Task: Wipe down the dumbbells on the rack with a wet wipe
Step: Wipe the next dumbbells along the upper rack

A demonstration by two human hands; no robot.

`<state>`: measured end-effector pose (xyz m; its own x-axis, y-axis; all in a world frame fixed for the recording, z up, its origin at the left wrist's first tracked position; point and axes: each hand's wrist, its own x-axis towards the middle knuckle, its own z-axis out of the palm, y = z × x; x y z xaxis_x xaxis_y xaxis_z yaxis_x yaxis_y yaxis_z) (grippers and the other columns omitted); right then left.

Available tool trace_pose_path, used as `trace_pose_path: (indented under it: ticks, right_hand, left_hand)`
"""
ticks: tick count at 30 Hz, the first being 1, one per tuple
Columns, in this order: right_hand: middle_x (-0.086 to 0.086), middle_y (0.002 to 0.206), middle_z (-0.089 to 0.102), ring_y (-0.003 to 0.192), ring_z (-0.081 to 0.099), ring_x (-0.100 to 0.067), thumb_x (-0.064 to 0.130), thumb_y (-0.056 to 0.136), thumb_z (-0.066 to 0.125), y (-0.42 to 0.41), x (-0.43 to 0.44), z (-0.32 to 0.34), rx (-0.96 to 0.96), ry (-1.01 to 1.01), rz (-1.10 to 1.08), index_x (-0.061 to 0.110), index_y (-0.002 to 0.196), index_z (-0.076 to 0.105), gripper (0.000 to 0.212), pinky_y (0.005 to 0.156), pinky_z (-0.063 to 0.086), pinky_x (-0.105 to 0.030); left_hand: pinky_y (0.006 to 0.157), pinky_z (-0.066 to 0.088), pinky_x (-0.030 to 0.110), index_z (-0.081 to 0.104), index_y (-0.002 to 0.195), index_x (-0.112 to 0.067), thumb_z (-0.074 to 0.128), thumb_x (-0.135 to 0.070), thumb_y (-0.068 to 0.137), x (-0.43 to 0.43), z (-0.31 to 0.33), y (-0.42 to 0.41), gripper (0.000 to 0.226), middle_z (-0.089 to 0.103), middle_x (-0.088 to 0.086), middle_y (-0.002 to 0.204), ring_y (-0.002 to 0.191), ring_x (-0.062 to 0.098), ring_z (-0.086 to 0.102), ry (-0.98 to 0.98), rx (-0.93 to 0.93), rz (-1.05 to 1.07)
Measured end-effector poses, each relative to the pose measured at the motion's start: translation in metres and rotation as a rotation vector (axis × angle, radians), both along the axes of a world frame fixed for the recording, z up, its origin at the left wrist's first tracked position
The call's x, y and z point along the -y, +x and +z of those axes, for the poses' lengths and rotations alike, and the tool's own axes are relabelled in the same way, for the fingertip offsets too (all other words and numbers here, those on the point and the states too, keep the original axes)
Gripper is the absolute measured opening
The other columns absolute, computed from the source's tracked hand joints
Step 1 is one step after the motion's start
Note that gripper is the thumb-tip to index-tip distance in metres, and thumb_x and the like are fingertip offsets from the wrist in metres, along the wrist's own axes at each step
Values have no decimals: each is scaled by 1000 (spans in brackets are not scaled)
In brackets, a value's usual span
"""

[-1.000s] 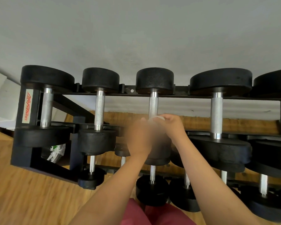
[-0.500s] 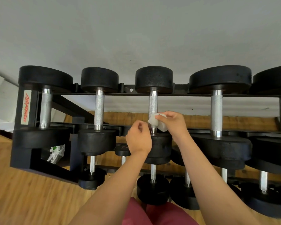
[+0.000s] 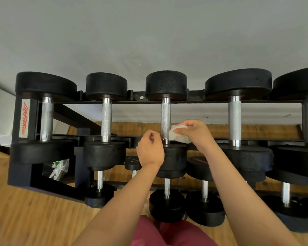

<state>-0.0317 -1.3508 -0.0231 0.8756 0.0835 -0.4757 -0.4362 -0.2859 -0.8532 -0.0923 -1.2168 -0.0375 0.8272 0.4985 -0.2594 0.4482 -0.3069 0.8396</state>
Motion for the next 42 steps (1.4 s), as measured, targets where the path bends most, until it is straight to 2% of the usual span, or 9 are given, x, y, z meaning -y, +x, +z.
trace_pose_path:
  ticks: [2,7,15,21,27,31,34,38,42]
  right_hand:
    - [10,92,64,86,55,-3,16,82,76,-3,10,6,36,-95,124,16,91,71,11,70,40,-17]
    - [5,102,62,98,56,-11,19,81,77,-6,0,3,34,-255,261,15,101,69,22,76,43,-19]
    - [3,79,62,74,56,-11,32,76,81,-5,-23,-9,33,-247,246,14,85,66,26,60,40,-22]
    - [-5,92,68,87,59,-17,25,82,77,-3,-9,-6,35,-221,228,12,91,73,17,69,46,-24]
    - [0,94,65,88,58,-14,29,74,83,2,-14,-3,-25,-287,408,16,99,69,32,64,41,-21]
    - [3,91,64,88,58,-13,23,73,83,2,-5,-4,8,-276,354,17,89,69,22,63,40,-19]
    - [1,92,65,86,58,-12,24,75,82,0,-6,-5,20,-279,333,15,93,70,23,63,40,-17]
    - [-8,82,64,79,60,-18,30,73,83,-6,-24,-7,48,-330,326,6,85,69,31,70,47,-27]
    - [3,83,61,82,58,-13,27,74,83,-9,-17,-8,43,-301,239,11,91,69,27,73,46,-26]
  left_hand:
    - [72,48,33,62,80,-12,47,-18,96,0,-1,0,22,62,-4,73,74,14,59,-4,5,2]
    - [70,49,32,63,81,-14,48,-20,97,0,-1,1,23,63,-5,74,74,12,59,27,9,-3]
    - [64,45,23,62,81,-15,50,-19,97,0,-2,1,20,62,-8,74,72,8,58,42,21,-6]
    - [63,42,24,62,82,-11,48,-19,97,0,-3,1,22,63,-2,76,73,11,58,34,15,2]
    - [64,43,26,62,79,-10,48,-17,94,1,-2,1,21,63,-1,75,74,13,59,25,18,9]
    - [62,41,27,62,79,-11,48,-18,95,2,0,1,21,62,-2,74,72,14,58,19,-1,4]
    - [63,41,27,62,80,-11,49,-17,95,1,0,1,21,63,-1,75,73,14,58,23,-1,6]
    - [65,45,27,63,81,-12,49,-18,95,1,1,0,21,64,-1,76,74,13,59,33,3,2]
    - [67,45,29,63,81,-13,49,-18,95,1,1,1,21,63,-3,76,74,12,59,33,-1,-2]
